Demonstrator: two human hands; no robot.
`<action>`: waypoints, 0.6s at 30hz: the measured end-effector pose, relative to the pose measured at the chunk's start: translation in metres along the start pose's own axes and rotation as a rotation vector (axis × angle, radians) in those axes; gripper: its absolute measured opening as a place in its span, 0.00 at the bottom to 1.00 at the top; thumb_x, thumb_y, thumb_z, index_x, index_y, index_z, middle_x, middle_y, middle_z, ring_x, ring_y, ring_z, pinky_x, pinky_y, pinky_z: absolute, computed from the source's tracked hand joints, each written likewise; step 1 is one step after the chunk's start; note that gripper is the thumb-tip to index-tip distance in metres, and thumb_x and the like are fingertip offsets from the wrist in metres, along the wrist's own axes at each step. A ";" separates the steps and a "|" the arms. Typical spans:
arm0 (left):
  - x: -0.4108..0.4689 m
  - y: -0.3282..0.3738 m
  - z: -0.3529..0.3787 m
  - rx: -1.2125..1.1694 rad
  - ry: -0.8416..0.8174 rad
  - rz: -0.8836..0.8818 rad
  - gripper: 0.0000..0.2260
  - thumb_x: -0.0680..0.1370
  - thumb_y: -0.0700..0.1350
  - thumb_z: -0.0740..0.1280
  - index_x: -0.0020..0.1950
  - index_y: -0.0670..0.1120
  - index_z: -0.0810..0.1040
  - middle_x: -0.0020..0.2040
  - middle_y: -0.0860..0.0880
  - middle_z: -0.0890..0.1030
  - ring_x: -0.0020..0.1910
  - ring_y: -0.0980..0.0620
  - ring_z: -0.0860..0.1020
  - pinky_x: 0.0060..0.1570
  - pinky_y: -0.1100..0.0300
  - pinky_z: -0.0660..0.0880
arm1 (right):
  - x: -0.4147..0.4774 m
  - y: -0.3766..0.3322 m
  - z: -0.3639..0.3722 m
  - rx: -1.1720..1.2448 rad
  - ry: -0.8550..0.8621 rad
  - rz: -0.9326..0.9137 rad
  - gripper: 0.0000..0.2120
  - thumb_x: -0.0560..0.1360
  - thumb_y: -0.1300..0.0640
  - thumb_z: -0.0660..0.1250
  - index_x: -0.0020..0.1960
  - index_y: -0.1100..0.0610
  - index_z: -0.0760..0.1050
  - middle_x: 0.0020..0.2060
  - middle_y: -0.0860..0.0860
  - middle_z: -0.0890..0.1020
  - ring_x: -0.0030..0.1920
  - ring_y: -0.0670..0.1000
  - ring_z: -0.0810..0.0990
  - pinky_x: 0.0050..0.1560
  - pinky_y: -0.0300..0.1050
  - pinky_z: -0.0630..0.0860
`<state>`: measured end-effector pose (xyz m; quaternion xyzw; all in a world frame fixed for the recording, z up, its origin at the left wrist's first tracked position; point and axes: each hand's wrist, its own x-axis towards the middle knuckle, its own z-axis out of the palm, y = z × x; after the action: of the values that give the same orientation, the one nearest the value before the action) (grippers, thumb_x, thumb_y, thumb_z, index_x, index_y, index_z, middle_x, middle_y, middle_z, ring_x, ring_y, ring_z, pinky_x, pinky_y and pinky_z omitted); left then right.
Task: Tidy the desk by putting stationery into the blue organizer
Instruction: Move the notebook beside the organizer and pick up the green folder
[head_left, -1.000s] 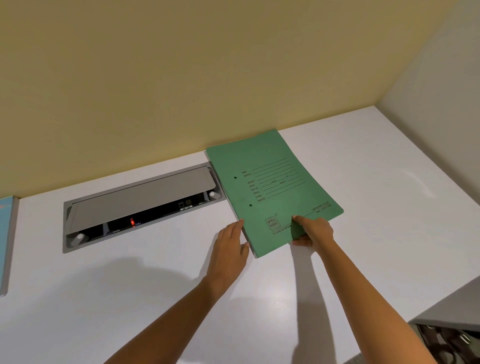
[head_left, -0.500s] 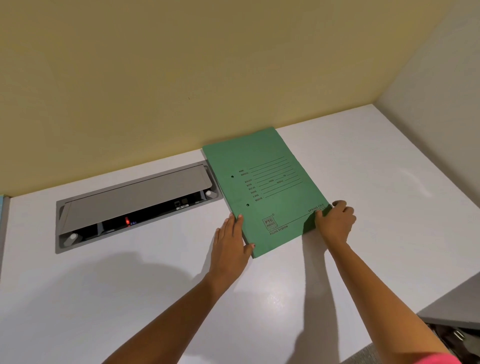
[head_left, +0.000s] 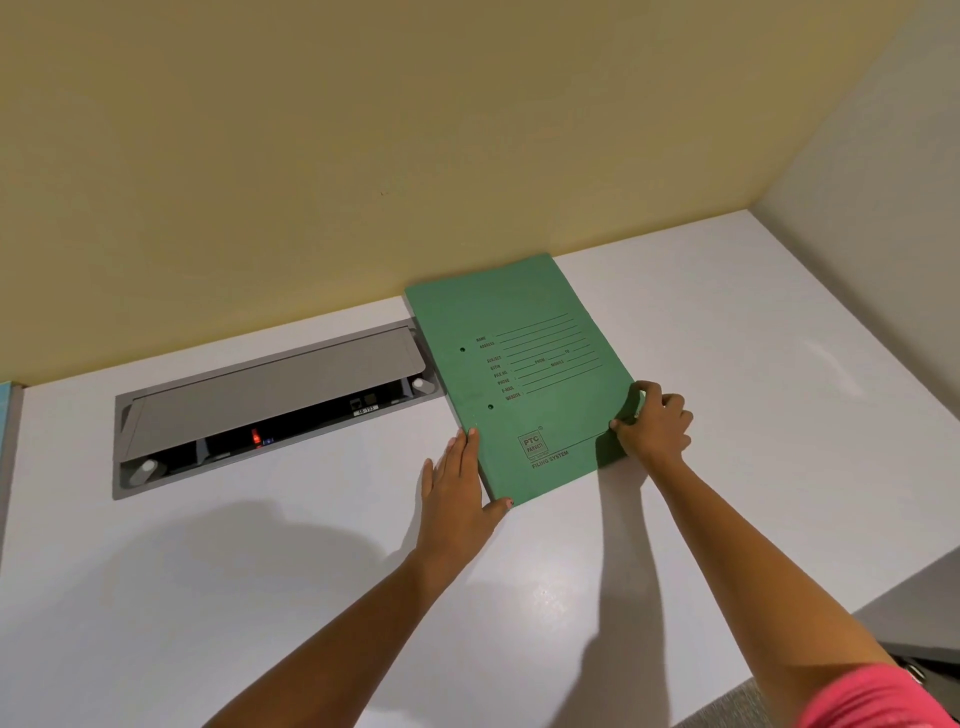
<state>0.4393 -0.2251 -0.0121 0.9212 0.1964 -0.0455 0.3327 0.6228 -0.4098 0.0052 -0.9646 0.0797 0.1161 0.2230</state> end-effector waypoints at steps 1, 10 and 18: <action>0.000 -0.001 0.001 0.012 -0.003 0.005 0.41 0.75 0.57 0.66 0.78 0.48 0.44 0.79 0.51 0.49 0.78 0.52 0.48 0.75 0.51 0.43 | 0.000 -0.001 0.000 0.001 0.000 0.002 0.30 0.71 0.57 0.72 0.69 0.50 0.64 0.63 0.58 0.66 0.66 0.60 0.62 0.62 0.58 0.65; -0.001 -0.004 -0.006 0.034 -0.030 0.051 0.41 0.76 0.59 0.64 0.78 0.47 0.44 0.79 0.51 0.49 0.78 0.52 0.48 0.75 0.52 0.43 | -0.018 -0.007 0.000 -0.236 0.061 -0.114 0.21 0.75 0.57 0.65 0.65 0.59 0.65 0.62 0.59 0.68 0.61 0.62 0.67 0.58 0.56 0.67; -0.006 -0.001 -0.024 -0.085 -0.063 0.024 0.31 0.79 0.47 0.64 0.78 0.48 0.51 0.78 0.50 0.57 0.77 0.50 0.55 0.76 0.52 0.51 | -0.082 -0.010 0.009 -0.350 0.162 -0.387 0.20 0.73 0.56 0.68 0.62 0.61 0.70 0.58 0.60 0.75 0.57 0.60 0.73 0.54 0.51 0.69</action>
<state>0.4320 -0.2116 0.0077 0.9067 0.1765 -0.0621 0.3781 0.5449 -0.3884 0.0228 -0.9919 -0.1099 0.0058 0.0636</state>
